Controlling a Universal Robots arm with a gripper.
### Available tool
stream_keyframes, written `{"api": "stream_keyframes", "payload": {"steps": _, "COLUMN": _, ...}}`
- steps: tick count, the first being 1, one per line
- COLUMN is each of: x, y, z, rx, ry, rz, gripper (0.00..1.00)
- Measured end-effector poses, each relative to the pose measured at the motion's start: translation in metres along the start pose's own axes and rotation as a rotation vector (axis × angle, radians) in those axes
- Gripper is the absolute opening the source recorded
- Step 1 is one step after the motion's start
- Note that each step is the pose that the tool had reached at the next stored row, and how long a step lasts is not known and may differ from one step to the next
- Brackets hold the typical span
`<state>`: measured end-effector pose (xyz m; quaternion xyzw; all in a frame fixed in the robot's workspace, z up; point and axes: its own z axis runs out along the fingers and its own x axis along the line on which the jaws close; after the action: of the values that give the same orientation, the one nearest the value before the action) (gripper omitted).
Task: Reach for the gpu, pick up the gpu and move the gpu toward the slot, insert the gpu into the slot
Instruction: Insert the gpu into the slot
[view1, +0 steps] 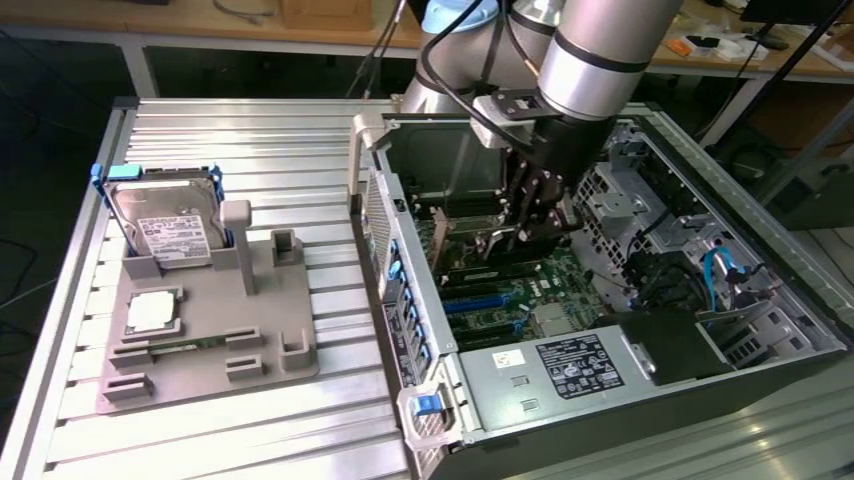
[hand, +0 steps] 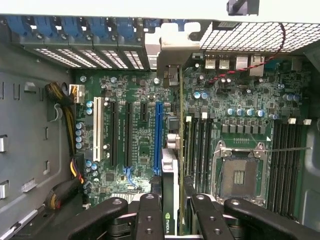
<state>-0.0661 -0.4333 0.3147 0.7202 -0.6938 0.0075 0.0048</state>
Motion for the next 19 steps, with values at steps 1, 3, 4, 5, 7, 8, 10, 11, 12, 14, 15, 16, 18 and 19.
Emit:
{"api": "stream_keyframes", "payload": {"steps": 1, "x": 0.0, "y": 0.0007, "z": 0.0011, "rx": 0.0, "ry": 0.0001, "rz": 0.0, "gripper": 0.27}}
{"api": "stream_keyframes", "payload": {"steps": 3, "x": 0.0, "y": 0.0014, "z": 0.004, "rx": 0.0001, "ry": 0.0, "rz": 0.0, "gripper": 0.27}}
{"api": "stream_keyframes", "payload": {"steps": 4, "x": 0.0, "y": 0.0015, "z": 0.0054, "rx": 0.0001, "ry": 0.0001, "rz": 0.0, "gripper": 0.27}}
{"api": "stream_keyframes", "payload": {"steps": 5, "x": 0.001, "y": 0.0016, "z": 0.0071, "rx": 0.0001, "ry": 0.0, "rz": 0.0, "gripper": 0.27}}
{"api": "stream_keyframes", "payload": {"steps": 7, "x": 0.001, "y": 0.0017, "z": 0.0104, "rx": 0.0002, "ry": 0.0, "rz": 0.0, "gripper": 0.27}}
{"api": "stream_keyframes", "payload": {"steps": 8, "x": 0.003, "y": 0.0018, "z": 0.0128, "rx": 0.0002, "ry": 0.0, "rz": 0.0, "gripper": 0.27}}
{"api": "stream_keyframes", "payload": {"steps": 10, "x": 0.006, "y": 0.0022, "z": 0.0164, "rx": 0.0002, "ry": 0.0001, "rz": 0.0, "gripper": 0.27}}
{"api": "stream_keyframes", "payload": {"steps": 11, "x": 0.007, "y": 0.0022, "z": 0.0174, "rx": 0.0002, "ry": 0.0, "rz": 0.0, "gripper": 0.27}}
{"api": "stream_keyframes", "payload": {"steps": 12, "x": 0.007, "y": 0.0022, "z": 0.0183, "rx": 0.0003, "ry": -0.0001, "rz": 0.0, "gripper": 0.27}}
{"api": "stream_keyframes", "payload": {"steps": 14, "x": 0.008, "y": 0.0023, "z": 0.0203, "rx": 0.0001, "ry": 0.0001, "rz": 0.0, "gripper": 0.27}}
{"api": "stream_keyframes", "payload": {"steps": 15, "x": 0.009, "y": 0.0023, "z": 0.0214, "rx": 0.0002, "ry": 0.0, "rz": 0.0, "gripper": 0.27}}
{"api": "stream_keyframes", "payload": {"steps": 16, "x": 0.009, "y": 0.0023, "z": 0.0233, "rx": 0.0002, "ry": 0.0, "rz": 0.0, "gripper": 0.27}}
{"api": "stream_keyframes", "payload": {"steps": 18, "x": 0.009, "y": 0.0024, "z": 0.0274, "rx": 0.0002, "ry": -0.0001, "rz": 0.0, "gripper": 0.27}}
{"api": "stream_keyframes", "payload": {"steps": 19, "x": 0.009, "y": 0.0024, "z": 0.0287, "rx": 0.0002, "ry": 0.0, "rz": 0.0, "gripper": 0.27}}
